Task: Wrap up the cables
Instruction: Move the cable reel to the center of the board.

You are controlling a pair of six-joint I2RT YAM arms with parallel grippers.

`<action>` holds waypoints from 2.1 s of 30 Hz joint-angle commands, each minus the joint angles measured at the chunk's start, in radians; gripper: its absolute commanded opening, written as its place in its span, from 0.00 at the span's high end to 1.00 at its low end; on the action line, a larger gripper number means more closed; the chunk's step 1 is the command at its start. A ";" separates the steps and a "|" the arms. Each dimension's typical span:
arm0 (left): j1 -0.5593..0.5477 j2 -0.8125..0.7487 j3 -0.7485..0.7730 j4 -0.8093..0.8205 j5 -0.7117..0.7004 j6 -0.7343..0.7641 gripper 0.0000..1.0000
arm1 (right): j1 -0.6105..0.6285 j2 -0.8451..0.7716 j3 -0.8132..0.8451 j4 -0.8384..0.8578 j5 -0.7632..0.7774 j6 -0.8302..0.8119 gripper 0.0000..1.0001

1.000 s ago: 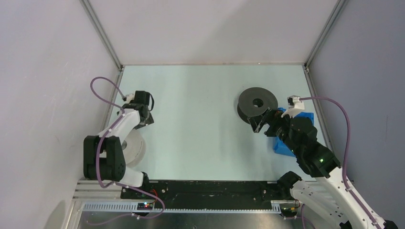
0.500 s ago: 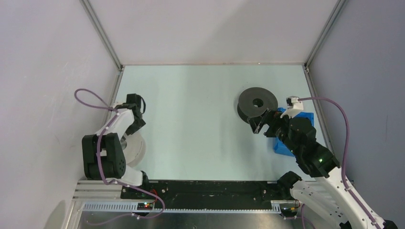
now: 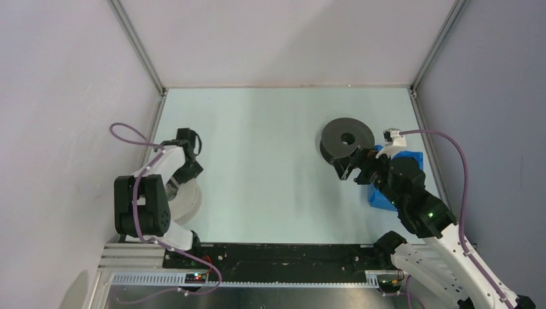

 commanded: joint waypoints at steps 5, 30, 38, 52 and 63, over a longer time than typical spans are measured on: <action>-0.379 0.005 0.074 0.049 0.082 0.051 0.26 | -0.002 0.033 0.002 0.028 -0.014 0.010 0.00; -0.655 -0.118 0.275 0.239 1.052 0.317 0.50 | 0.007 0.040 -0.159 0.366 -0.181 -0.059 0.15; -0.570 -0.067 0.230 0.285 1.110 0.322 0.43 | 0.013 0.042 -0.163 0.350 -0.189 -0.056 0.14; -0.390 -0.006 0.154 0.289 1.104 0.390 0.12 | 0.013 0.007 -0.182 0.339 -0.176 -0.067 0.14; -0.297 0.035 0.174 0.288 1.302 0.447 0.20 | 0.015 0.186 -0.300 0.866 -0.462 -0.479 0.18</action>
